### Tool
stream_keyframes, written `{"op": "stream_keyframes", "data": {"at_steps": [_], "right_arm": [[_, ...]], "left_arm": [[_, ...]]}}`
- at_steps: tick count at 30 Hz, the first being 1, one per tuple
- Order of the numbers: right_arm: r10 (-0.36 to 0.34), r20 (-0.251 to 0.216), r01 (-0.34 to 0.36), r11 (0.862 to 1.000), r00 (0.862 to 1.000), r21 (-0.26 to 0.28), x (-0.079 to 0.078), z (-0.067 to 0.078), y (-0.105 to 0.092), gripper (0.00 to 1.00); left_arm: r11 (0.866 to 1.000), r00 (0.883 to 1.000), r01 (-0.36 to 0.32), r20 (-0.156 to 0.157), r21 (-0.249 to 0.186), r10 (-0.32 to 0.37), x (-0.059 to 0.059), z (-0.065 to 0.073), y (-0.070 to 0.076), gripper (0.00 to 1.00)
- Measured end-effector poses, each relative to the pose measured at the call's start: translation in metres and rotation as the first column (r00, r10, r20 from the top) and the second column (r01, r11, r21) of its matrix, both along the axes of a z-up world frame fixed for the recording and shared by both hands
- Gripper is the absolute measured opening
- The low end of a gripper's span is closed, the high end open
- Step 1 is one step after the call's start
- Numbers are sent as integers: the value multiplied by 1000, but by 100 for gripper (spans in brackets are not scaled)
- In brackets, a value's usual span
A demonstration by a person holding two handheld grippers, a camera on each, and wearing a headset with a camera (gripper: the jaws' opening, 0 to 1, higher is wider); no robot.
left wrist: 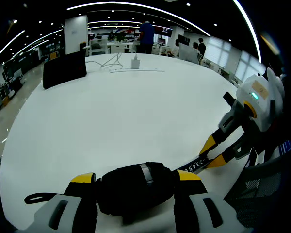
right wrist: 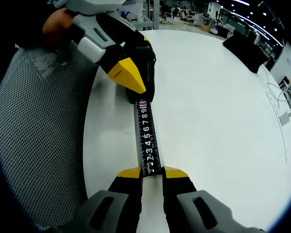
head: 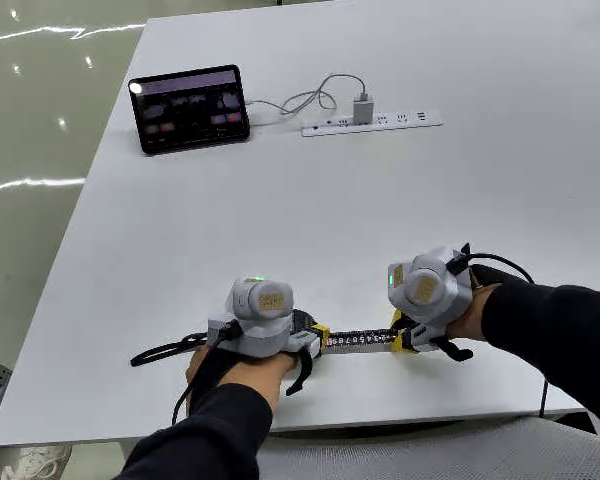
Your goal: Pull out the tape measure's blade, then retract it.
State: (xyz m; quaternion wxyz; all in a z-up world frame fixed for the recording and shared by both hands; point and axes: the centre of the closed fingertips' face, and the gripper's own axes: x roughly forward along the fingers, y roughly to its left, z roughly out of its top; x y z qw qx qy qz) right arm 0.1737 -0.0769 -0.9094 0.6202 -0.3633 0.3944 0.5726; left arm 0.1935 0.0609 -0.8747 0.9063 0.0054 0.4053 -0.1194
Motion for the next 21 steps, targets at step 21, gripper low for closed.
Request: {"op": "stream_keyframes", "data": {"at_steps": [21], "right_arm": [[10,0,-10,999,1000,37,-2,-1,14,11]], "left_arm": [[1000,1000,-1,0,-2,1,1,0,0,60]]}}
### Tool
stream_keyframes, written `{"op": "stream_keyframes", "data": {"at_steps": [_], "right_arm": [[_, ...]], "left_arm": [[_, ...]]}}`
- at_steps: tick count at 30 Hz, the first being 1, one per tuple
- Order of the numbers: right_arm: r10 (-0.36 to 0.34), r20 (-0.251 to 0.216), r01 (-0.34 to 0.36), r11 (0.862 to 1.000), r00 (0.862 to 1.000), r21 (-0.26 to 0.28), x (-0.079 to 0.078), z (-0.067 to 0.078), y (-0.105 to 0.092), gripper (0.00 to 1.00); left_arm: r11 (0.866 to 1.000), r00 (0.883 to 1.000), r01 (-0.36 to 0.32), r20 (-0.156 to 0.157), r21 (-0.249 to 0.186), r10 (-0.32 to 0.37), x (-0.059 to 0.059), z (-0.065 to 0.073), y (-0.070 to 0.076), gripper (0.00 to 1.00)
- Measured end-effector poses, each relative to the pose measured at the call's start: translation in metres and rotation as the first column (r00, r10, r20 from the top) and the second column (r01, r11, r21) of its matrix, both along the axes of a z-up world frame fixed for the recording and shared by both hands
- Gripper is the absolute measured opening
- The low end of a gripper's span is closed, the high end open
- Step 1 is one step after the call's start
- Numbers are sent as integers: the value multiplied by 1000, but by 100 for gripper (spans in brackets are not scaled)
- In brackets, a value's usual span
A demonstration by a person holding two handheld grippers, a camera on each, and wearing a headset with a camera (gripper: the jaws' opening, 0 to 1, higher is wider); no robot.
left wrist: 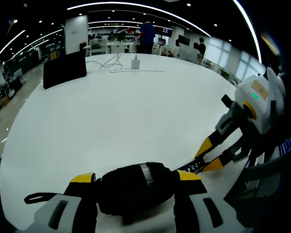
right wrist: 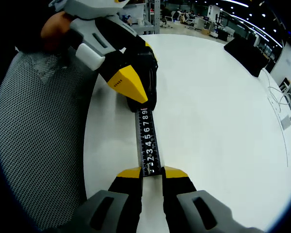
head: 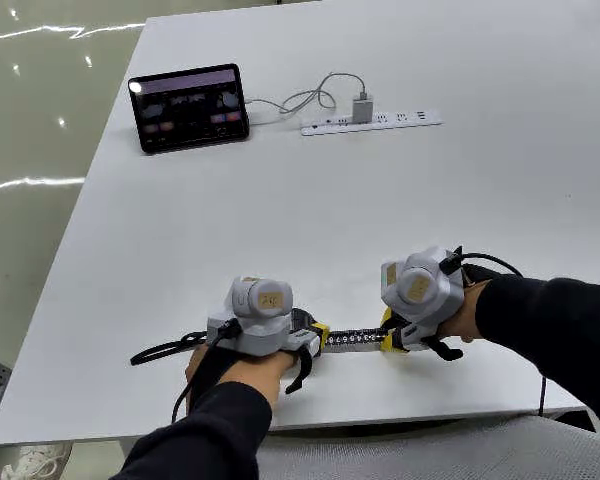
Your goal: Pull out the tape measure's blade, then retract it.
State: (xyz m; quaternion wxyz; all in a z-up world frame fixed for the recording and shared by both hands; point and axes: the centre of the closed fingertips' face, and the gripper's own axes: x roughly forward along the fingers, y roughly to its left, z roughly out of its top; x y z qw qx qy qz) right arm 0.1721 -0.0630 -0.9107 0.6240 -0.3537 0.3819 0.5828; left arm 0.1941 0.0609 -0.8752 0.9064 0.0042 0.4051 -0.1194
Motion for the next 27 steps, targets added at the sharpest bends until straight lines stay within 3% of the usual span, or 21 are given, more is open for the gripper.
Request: {"op": "stream_keyframes", "data": {"at_steps": [27], "right_arm": [[1,3,-1,999,1000,43,0,2,17,11]], "left_arm": [[1000,1000,-4,-3,-7,4,1,0,0,60]]}}
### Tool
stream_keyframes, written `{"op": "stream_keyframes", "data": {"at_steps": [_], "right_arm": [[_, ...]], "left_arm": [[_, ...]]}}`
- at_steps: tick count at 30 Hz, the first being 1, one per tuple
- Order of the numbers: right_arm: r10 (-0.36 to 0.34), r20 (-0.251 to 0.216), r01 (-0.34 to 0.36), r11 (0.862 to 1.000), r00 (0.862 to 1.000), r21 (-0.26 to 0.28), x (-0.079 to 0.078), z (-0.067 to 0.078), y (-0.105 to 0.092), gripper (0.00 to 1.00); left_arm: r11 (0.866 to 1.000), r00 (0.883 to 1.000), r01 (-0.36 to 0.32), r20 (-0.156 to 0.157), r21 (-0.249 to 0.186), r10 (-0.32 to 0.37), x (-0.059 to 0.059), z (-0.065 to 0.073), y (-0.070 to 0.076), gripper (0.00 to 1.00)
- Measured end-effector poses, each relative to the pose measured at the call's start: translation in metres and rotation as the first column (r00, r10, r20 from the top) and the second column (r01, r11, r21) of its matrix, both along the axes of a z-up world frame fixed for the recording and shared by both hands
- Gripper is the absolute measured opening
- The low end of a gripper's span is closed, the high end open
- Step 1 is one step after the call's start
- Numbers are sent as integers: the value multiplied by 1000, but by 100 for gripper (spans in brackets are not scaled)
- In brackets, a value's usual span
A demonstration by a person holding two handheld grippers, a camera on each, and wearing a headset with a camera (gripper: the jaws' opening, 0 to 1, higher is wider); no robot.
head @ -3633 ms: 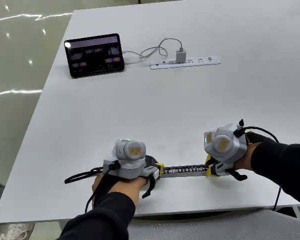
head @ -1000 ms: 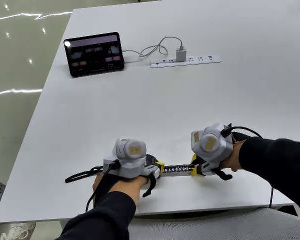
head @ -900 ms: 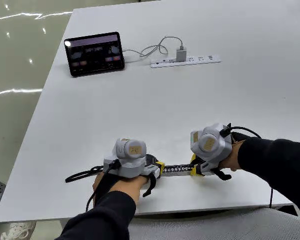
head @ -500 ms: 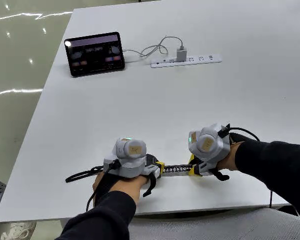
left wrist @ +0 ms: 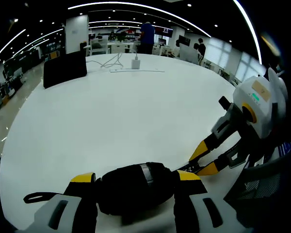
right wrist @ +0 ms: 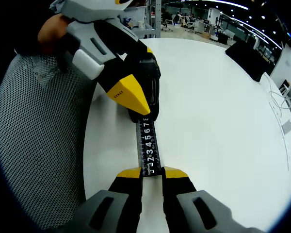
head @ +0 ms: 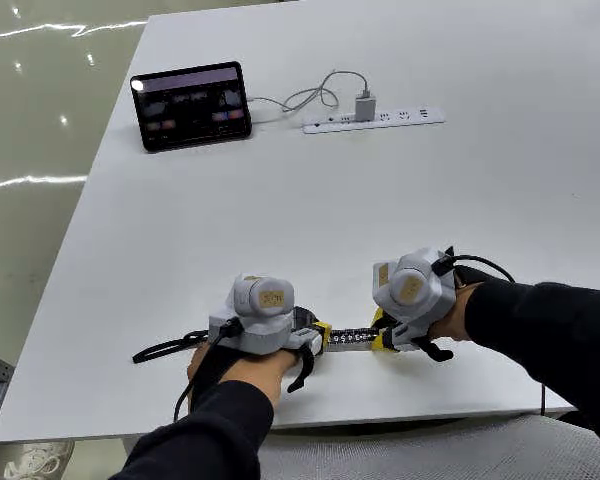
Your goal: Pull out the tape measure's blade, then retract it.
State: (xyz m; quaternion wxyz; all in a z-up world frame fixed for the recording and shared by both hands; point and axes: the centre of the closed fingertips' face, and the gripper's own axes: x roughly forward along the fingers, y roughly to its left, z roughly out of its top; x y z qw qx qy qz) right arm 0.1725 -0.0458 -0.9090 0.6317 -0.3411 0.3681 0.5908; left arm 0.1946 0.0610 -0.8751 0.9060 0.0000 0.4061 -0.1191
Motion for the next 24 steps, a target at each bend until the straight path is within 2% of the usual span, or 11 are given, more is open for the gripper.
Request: {"op": "stream_keyframes", "data": {"at_steps": [11,12,13,14,16,19,24], "right_arm": [[-7,-8,7,1000,1000,20,-1,0,6,11],[2,-6,-2,1000,1000,19,-2,0,7,11],[66,28,-67,998,997,22,-1,0,8,11],[71,33,-71,997,997,26,-2,0,8,11],[20,-1,-20,999,1000,28,-1,0,8,11],[30,5,-30,999,1000,30,0,0,11,11],[11,-12,-10,999,1000,38,1,1,13,11]], "left_arm": [[1000,1000,-6,-3,-6,6,0,0,0,60],[1000,1000,-7,-4,-7,7,-1,0,0,60],[1000,1000,-7,-5,-8,7,-1,0,0,60],[1000,1000,-7,-6,-8,7,-1,0,1,60],[1000,1000,-10,-7,-10,10,-1,0,1,59],[1000,1000,-13,-8,-18,13,-1,1,1,59],[1000,1000,-11,-8,-17,11,-1,0,1,59]]}}
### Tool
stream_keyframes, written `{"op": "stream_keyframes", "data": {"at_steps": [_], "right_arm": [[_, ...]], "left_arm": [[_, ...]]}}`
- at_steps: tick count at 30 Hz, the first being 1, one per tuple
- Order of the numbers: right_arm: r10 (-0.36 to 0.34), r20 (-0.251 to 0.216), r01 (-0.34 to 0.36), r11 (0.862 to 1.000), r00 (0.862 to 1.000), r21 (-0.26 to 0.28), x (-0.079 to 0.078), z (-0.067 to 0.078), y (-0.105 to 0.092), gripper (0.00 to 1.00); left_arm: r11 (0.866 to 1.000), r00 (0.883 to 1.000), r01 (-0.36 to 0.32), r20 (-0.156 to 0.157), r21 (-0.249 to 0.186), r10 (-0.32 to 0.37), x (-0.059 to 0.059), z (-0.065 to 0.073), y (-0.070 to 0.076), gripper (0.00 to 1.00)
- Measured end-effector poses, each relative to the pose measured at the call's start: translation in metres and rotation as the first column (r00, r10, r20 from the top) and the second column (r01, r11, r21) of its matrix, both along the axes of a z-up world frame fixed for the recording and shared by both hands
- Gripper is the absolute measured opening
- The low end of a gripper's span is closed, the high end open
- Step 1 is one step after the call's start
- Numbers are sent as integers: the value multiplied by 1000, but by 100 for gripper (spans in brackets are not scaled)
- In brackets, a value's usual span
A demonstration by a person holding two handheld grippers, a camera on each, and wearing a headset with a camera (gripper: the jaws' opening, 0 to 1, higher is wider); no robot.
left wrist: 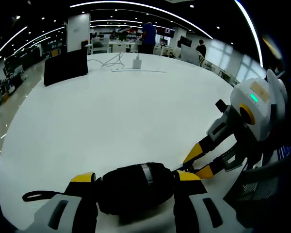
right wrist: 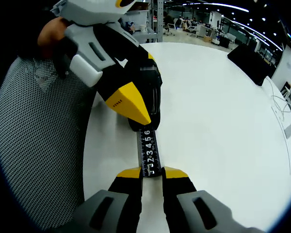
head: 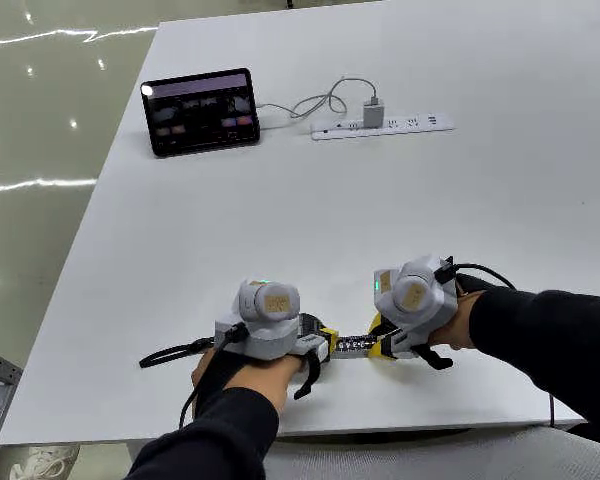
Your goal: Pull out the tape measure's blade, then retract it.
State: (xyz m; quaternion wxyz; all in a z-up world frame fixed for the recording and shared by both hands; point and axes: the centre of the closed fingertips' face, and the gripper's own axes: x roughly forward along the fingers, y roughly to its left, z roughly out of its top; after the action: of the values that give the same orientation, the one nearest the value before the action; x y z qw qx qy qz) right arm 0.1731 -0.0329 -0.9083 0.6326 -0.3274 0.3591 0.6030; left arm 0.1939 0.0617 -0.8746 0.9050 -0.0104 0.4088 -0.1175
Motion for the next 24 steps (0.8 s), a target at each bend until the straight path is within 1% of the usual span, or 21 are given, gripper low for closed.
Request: {"op": "stream_keyframes", "data": {"at_steps": [4,7,14,16,18,19,20,21,22,24], "right_arm": [[-10,-3,10,1000,1000,6,0,0,2,11],[-23,-11,23,1000,1000,12,0,0,3,11],[-16,-7,16,1000,1000,14,-1,0,10,11],[-9,0,9,1000,1000,13,-2,0,10,11],[0,7,0,1000,1000,16,-1,1,11,11],[4,10,-4,1000,1000,19,-1,1,13,11],[2,7,-2,1000,1000,20,-1,1,14,11],[-7,2,7,1000,1000,18,-2,0,15,11],[-1,5,1,1000,1000,17,-2,0,16,11],[3,4,-3,1000,1000,16,-2,0,15,11]], "left_arm": [[1000,1000,1,0,0,-1,0,0,0,59],[1000,1000,-4,2,-10,4,0,1,0,59],[1000,1000,1,4,-8,-1,0,0,0,59],[1000,1000,0,5,-9,0,1,0,0,59],[1000,1000,-2,5,-16,2,1,0,0,59],[1000,1000,-4,6,-27,4,2,1,1,59],[999,1000,-7,6,-42,7,2,1,2,59],[998,1000,-18,5,-68,19,2,2,3,59],[997,1000,-23,2,-76,23,2,2,3,59],[998,1000,-6,5,-54,7,1,2,1,59]]}}
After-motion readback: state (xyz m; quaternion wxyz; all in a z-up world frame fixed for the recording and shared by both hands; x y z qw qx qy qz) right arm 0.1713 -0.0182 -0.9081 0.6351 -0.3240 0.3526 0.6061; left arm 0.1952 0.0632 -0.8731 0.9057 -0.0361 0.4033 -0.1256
